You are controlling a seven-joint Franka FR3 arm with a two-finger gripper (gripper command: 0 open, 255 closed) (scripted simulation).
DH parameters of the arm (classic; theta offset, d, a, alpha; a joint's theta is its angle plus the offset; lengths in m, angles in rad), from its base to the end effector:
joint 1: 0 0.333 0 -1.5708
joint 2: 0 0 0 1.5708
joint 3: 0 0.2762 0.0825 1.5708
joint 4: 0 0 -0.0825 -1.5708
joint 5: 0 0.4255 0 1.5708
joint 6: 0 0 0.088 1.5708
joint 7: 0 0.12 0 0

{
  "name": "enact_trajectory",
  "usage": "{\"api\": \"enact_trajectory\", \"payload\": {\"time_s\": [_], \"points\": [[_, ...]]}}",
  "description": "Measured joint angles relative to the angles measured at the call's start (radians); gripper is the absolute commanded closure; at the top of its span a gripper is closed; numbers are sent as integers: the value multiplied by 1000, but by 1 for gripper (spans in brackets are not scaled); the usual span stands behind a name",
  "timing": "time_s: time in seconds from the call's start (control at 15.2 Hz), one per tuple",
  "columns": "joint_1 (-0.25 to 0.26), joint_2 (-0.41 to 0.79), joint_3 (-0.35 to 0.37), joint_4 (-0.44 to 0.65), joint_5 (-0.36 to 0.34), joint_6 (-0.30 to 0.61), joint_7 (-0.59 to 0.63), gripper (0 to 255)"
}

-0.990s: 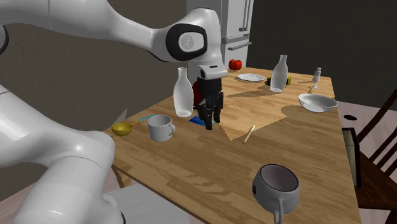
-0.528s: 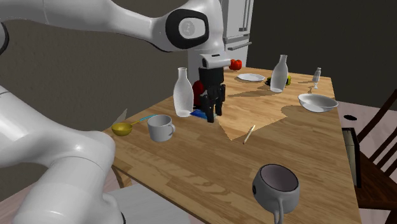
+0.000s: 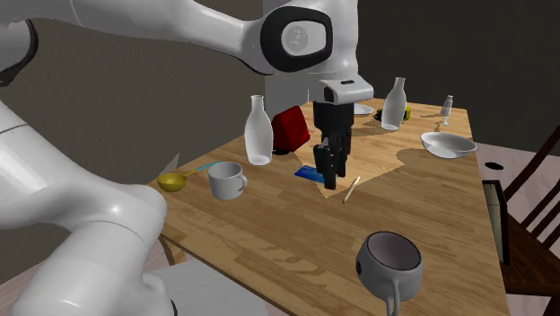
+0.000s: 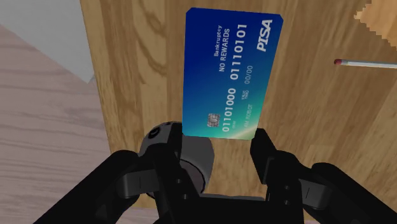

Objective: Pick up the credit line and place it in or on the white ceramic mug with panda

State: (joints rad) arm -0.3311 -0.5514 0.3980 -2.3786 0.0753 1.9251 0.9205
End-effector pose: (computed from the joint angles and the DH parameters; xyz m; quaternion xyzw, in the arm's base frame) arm 0.4617 0.0370 0.4526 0.8925 -0.4451 0.0586 0.0449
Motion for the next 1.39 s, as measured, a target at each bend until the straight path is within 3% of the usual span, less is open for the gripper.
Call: {"api": "enact_trajectory", "payload": {"time_s": [0.59, 0.92, 1.39], "points": [[-102, 131, -133, 84, -87, 52, -177, 255], [-154, 245, -193, 192, -127, 60, -263, 255], [-164, 283, -203, 142, -139, 149, -273, 255]]}}
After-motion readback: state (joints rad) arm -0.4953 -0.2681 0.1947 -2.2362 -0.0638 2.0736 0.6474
